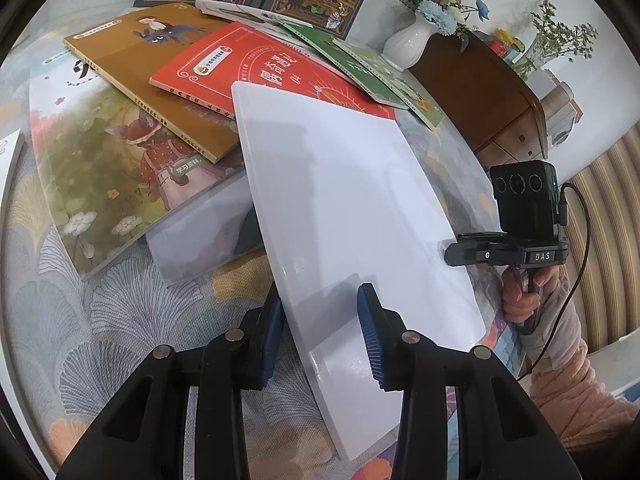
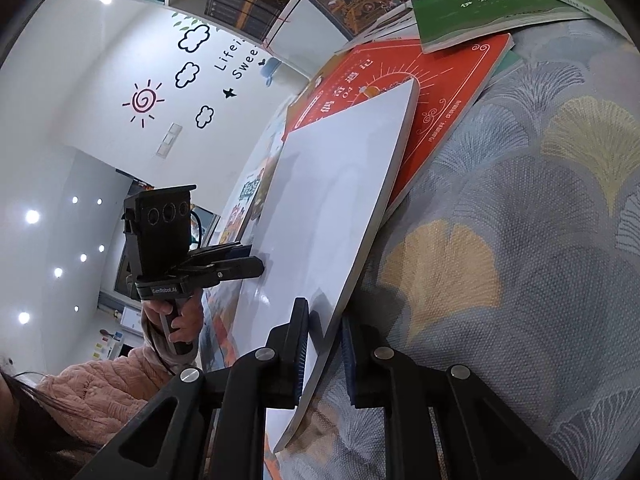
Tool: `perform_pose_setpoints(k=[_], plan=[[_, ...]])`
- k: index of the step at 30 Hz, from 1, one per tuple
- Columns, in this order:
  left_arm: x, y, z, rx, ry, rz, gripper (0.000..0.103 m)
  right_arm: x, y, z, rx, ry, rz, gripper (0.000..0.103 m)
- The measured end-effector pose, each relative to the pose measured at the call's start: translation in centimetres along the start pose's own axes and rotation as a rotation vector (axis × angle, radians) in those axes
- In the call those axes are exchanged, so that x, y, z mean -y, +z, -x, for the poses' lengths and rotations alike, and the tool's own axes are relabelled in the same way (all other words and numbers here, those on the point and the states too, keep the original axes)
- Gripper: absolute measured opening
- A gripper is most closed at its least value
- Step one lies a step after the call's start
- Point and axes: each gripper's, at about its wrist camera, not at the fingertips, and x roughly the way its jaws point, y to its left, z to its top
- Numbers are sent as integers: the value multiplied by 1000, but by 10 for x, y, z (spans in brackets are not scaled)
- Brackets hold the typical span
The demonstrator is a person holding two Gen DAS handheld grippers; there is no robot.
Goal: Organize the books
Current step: 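Close the left gripper on the white book edge and lift it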
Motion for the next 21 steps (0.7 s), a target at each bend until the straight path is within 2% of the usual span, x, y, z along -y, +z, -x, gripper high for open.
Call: perform_pose_setpoints(k=[8, 13, 18, 21], plan=[[-1, 0, 0, 4, 6, 5, 35, 1, 2, -4, -9, -8, -21, 13], [2, 2, 1, -13, 16, 34, 34, -5, 3, -7, -28, -30, -15, 18], [19, 5, 4, -15, 99, -32, 34, -20, 0, -7, -3, -108, -14, 19], [15, 5, 7, -15, 56, -6, 34, -27, -1, 1, 40, -125, -19, 19]])
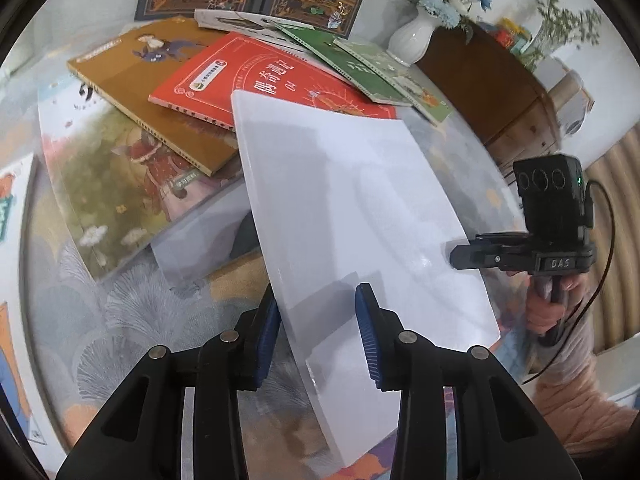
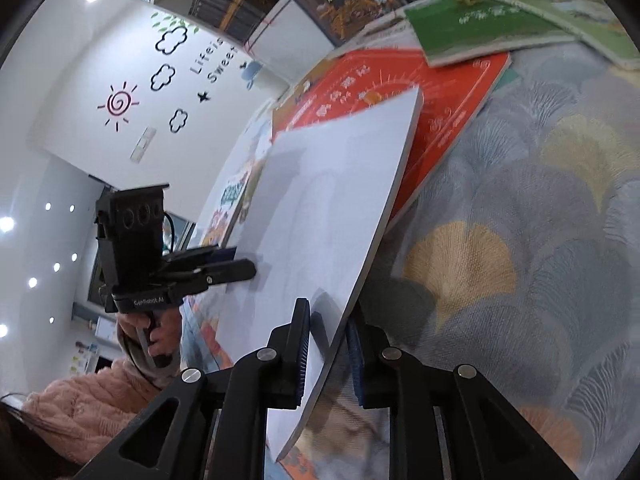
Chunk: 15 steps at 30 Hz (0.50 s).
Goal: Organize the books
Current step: 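Close the left gripper on the white book edge and lift it, then carry the white book onto the white table and open the left gripper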
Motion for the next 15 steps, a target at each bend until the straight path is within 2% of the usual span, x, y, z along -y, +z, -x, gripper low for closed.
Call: perform_pose_setpoints(k=[4, 7, 15], plan=[[-1, -3, 5, 3, -12, 2, 34, -9, 1, 4, 15, 1, 14, 19], [0, -3, 13, 20, -5, -6, 34, -19, 1, 0, 5, -30, 46, 19], [-9, -1, 41, 78, -16, 11, 35, -36, 10, -5, 30, -18, 70, 19]])
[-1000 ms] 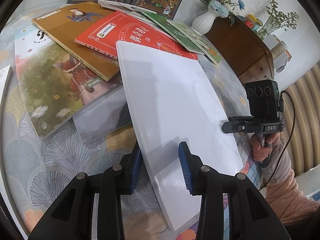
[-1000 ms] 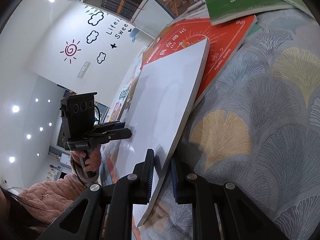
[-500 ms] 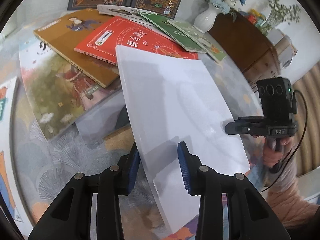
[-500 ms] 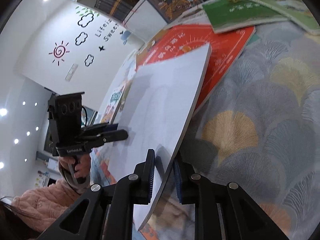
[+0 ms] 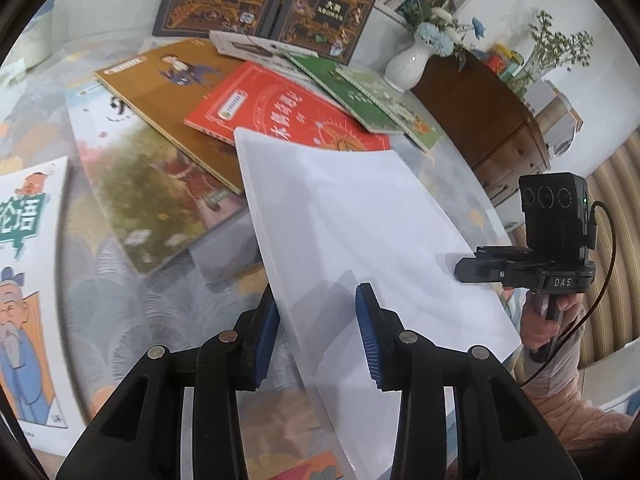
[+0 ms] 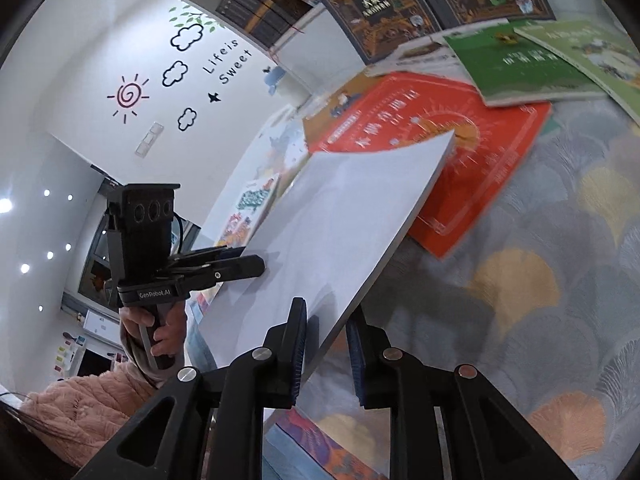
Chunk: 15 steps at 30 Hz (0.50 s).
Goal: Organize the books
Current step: 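Carry the white book onto the white table and open the left gripper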
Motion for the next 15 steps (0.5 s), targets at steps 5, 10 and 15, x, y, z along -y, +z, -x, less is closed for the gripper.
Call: perform_pose_setpoints(k=[5, 10, 15], plan=[[-8, 4, 25, 62, 14, -6, 35, -24, 11, -12, -7, -5, 43, 20], [-26, 3, 48, 111, 36, 9, 35, -54, 25, -26, -2, -18, 113, 20], [-52, 8, 84, 191, 65, 29, 35, -87, 48, -51, -13, -21, 165, 21]])
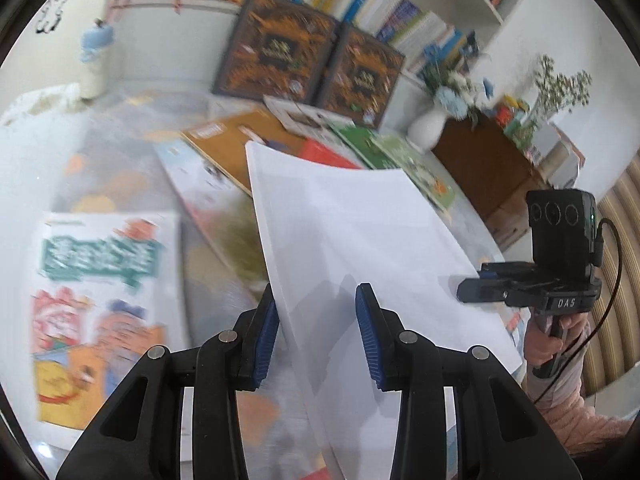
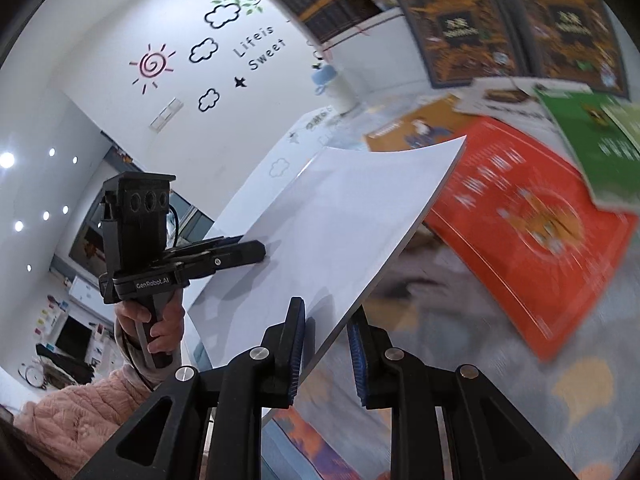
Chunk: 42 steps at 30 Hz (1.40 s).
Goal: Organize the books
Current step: 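Carry the white book onto the white table and open the left gripper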
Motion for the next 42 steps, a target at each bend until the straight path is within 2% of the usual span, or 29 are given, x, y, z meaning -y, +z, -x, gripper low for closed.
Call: perform_pose_setpoints(k=[6, 11, 13, 17, 20, 22, 25, 29, 31, 34, 37, 42], plan=[[-42, 17, 37, 91, 68, 33, 35, -44, 40, -38, -7, 17, 83, 22], [-78, 12, 57, 133, 123, 81, 35, -68, 57, -83, -45, 9, 126, 22], [-95, 6, 63, 142, 140, 100, 35, -74, 59, -102, -66, 7, 134, 22], [-124, -5, 69, 164, 113, 147, 35, -75, 56, -139, -116, -6, 125, 24], [-137, -13, 68, 194, 109, 122, 35, -75, 50, -166, -150, -31, 106, 24], [-145, -17, 60, 184, 144, 112, 35, -71, 44, -184, -171, -41, 83, 25], [-163, -23, 49, 154, 156, 156, 35, -69, 35, -205, -198, -72, 75, 25], [-181, -31, 41, 122, 189, 190, 35, -65, 31, -214, -215, -35, 49, 25], [-184, -35, 40, 116, 195, 195, 35, -67, 31, -214, -218, -47, 66, 25], [-184, -40, 36, 96, 238, 176, 35, -71, 29, -215, -218, -74, 98, 25], [-179, -39, 37, 115, 323, 152, 35, -70, 29, -215, -213, -73, 91, 26], [-175, -37, 35, 106, 362, 110, 37, -75, 30, -216, -206, -86, 105, 26]])
